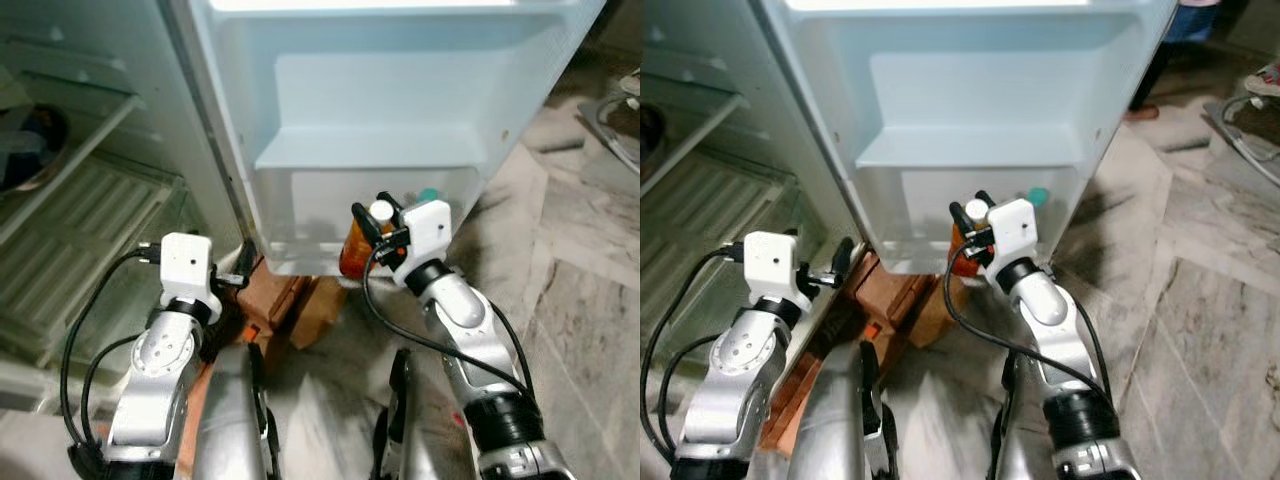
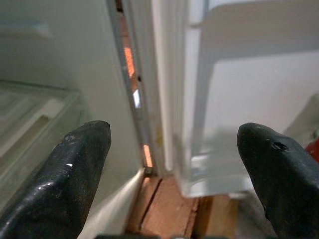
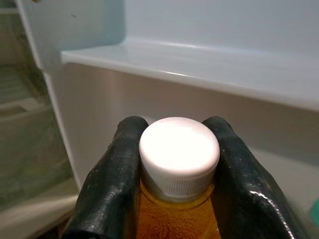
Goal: Restocking fridge
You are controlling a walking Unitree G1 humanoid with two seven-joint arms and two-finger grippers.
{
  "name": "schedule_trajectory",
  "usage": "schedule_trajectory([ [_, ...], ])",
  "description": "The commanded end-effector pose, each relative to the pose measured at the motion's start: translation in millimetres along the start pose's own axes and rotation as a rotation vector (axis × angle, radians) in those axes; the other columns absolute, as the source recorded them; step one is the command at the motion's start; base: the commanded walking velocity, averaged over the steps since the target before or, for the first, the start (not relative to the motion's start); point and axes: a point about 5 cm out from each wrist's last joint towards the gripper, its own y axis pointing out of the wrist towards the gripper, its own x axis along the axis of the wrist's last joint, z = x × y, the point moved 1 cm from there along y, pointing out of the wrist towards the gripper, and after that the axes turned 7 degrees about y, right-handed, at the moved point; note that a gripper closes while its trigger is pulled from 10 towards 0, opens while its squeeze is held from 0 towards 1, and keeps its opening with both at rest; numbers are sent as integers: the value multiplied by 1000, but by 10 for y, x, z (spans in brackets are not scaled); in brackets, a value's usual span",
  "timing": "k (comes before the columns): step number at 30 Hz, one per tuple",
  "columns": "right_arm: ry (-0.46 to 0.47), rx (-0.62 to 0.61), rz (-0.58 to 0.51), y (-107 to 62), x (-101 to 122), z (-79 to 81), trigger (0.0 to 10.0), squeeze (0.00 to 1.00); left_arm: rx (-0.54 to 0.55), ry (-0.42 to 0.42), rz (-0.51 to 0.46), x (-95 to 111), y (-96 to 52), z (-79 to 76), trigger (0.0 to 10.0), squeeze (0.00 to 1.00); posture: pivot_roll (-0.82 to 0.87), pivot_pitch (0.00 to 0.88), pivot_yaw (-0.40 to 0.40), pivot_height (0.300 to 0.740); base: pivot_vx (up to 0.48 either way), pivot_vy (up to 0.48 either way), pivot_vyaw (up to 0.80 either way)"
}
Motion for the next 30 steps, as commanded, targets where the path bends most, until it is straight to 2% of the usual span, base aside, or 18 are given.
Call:
schedule_trajectory([
  [1,-50,-40,-28,-3,70,-79,10000,0,6,14,1,18,-34,1,10000,0,78,208,42,571,0,0,0],
  [7,-127,-67,-26,104,58,-193,10000,0,6,24,15,14,-117,12,10000,0,100,257,44,571,0,0,0],
  [11,-160,-67,-54,210,119,-197,10000,0,13,31,29,13,-182,35,10000,0,117,289,44,541,0,0,0],
  [13,-166,-59,-65,233,140,-174,10000,0,19,36,33,18,-227,47,10000,0,128,306,44,526,0,0,0],
  [18,-194,1,-115,361,214,-61,10000,0,43,50,48,29,-336,85,10000,0,154,337,44,526,0,0,0],
  [22,-262,41,-151,460,274,24,10000,0,50,53,61,23,-377,102,10000,0,161,355,45,526,0,0,0],
  [26,-424,51,-229,564,403,72,10000,0,58,53,68,56,-457,96,10000,0,177,391,46,526,0,0,0],
  [30,-462,-1,-258,611,484,28,10000,0,58,52,77,70,-504,90,10000,0,185,408,49,526,0,0,0],
])
